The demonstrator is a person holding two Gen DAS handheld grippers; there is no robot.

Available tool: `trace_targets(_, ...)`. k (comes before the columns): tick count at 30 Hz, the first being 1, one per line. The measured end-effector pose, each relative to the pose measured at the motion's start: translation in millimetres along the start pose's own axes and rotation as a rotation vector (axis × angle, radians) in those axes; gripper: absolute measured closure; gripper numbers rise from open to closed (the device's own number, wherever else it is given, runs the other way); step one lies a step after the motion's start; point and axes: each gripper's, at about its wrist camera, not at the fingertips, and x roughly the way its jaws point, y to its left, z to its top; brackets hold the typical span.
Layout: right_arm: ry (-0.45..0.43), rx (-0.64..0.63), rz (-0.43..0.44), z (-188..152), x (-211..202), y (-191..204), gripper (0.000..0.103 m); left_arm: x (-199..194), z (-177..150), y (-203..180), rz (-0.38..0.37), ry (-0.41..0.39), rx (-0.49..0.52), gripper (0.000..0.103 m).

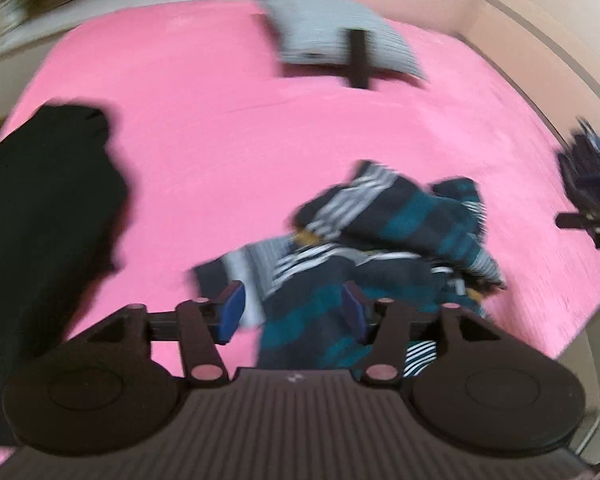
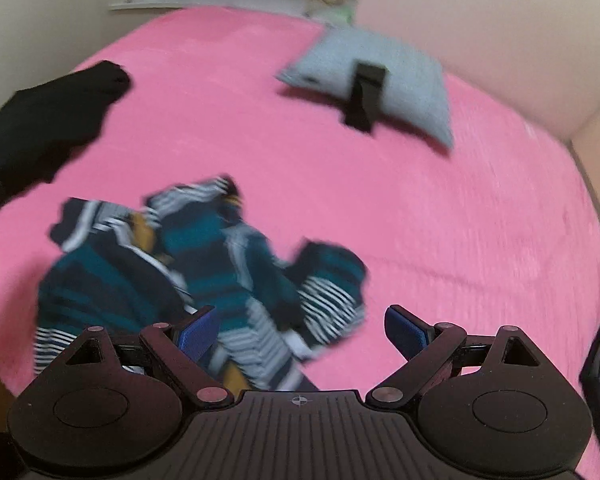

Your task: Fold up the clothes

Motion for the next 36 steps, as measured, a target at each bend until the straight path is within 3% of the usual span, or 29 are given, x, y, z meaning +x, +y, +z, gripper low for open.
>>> trace_targets(6,0.077,-0.106,0.143,-15.3,72.0,-44.4,0.011,81.7,58.9,-106.6,-0.083,0.032,0.316,0.034)
trace_targets(8,0.082,-0.14,0.169,-25.3,98.7,-57.7,0.011,110.2,68.8,-141.0,-0.108,0.053,0.445,0.026)
trace_targets(11,0.087,-0.102,0.194,-34.0,130.5,-82.2,0.011,155.8,71.7,-182.3,-0.145,0.09,0.63,0.026)
trace_targets(12,0.089,-0.081,0.199,-36.3,139.1,-90.4,0.011,170.7,71.1,-193.6,-0.158,0.112,0.686,0.027)
trace_targets(14,0.083,-0.043,0.222,-37.6,147.5,-107.1,0.011,194.2,67.2,-204.4,-0.184,0.18,0.747,0.038)
trace_targets(15,0.079,-0.026,0.235,-37.9,151.9,-115.0,0.011,205.4,65.1,-208.6,-0.197,0.217,0.773,0.052)
trace_targets(17,0.057,-0.029,0.269,-34.2,164.5,-125.5,0.011,220.3,63.9,-209.2,-0.195,0.272,0.786,0.091)
trace_targets(19,0.036,-0.038,0.3,-27.4,178.0,-132.1,0.011,221.7,64.4,-199.1,-0.18,0.303,0.772,0.103)
trace_targets(22,0.016,-0.049,0.343,-14.6,198.6,-137.8,0.011,206.5,68.1,-167.5,-0.095,0.322,0.726,0.103)
trace_targets(26,0.01,-0.078,0.423,-1.3,227.7,-133.2,0.011,167.1,77.5,-97.2,0.115,0.339,0.611,0.103)
trace_targets(28,0.038,-0.124,0.46,-0.5,238.6,-125.6,0.015,150.1,83.8,-81.3,0.159,0.322,0.606,0.103)
trace_targets(29,0.056,-0.137,0.477,-0.5,242.3,-123.1,0.026,145.1,86.4,-81.7,0.156,0.306,0.621,0.097)
trace_targets(30,0.073,-0.148,0.491,-0.5,245.7,-120.8,0.044,142.1,88.5,-86.7,0.141,0.284,0.647,0.09)
trace_targets(31,0.085,-0.142,0.488,-0.7,246.1,-120.4,0.06,141.5,89.4,-96.1,0.116,0.263,0.685,0.069)
trace_targets(32,0.087,-0.126,0.489,-0.9,244.3,-122.2,0.075,145.4,86.8,-111.4,0.071,0.241,0.739,0.053)
trace_targets(33,0.088,-0.093,0.486,-1.3,239.9,-126.3,0.093,151.4,82.4,-128.6,0.016,0.219,0.797,0.05)
trace_targets(35,0.089,-0.028,0.479,-2.4,230.9,-134.4,0.095,164.9,72.6,-163.0,-0.089,0.181,0.91,0.038)
trace_targets(36,0.086,-0.004,0.469,-3.9,224.8,-137.9,0.096,174.5,64.1,-181.8,-0.136,0.176,0.974,0.036)
